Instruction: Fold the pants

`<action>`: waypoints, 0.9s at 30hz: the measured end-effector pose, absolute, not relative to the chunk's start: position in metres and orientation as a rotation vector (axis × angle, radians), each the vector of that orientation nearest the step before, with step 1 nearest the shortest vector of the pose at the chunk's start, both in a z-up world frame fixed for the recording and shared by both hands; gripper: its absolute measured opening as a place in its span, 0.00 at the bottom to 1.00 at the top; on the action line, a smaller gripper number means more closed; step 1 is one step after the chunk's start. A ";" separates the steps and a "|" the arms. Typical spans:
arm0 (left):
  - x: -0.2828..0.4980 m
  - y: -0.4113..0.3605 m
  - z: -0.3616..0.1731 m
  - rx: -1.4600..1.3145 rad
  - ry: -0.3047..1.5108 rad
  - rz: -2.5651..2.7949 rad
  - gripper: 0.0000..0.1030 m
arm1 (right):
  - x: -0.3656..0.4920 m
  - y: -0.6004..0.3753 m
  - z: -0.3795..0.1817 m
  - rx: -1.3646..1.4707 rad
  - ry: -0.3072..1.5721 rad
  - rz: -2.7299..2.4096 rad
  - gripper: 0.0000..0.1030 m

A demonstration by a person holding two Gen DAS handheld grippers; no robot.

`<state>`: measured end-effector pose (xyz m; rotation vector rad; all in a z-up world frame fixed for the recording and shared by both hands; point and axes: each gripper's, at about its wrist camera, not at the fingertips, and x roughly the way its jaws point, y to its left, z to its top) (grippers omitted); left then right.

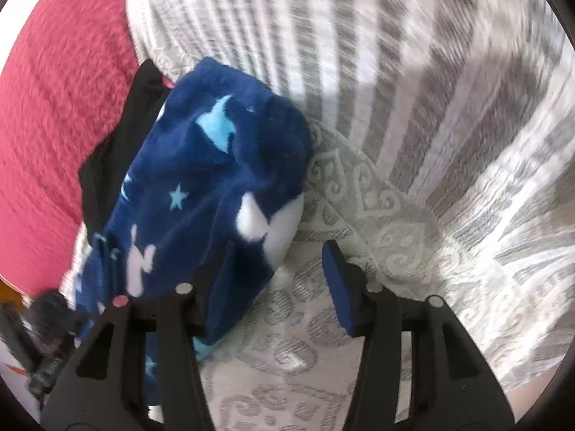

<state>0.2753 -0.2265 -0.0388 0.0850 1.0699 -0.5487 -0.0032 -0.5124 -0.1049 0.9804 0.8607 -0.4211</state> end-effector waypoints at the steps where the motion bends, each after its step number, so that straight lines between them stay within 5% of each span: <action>1: 0.277 -0.230 -0.042 0.074 1.080 -0.555 0.79 | -0.003 -0.514 -0.106 1.008 0.846 -0.404 0.67; 7: 0.276 -0.252 -0.060 0.094 1.145 -0.610 0.79 | 0.017 -0.521 -0.109 1.017 0.808 -0.446 0.69; 8: 0.274 -0.255 -0.064 0.111 1.150 -0.613 0.79 | 0.023 -0.521 -0.108 1.001 0.808 -0.445 0.58; 9: 0.272 -0.257 -0.066 0.125 1.149 -0.613 0.79 | 0.031 -0.519 -0.107 0.967 0.829 -0.437 0.11; 27: 0.257 -0.206 -0.035 0.036 1.057 -0.622 0.79 | 0.078 -0.381 0.031 0.378 0.671 -0.303 0.13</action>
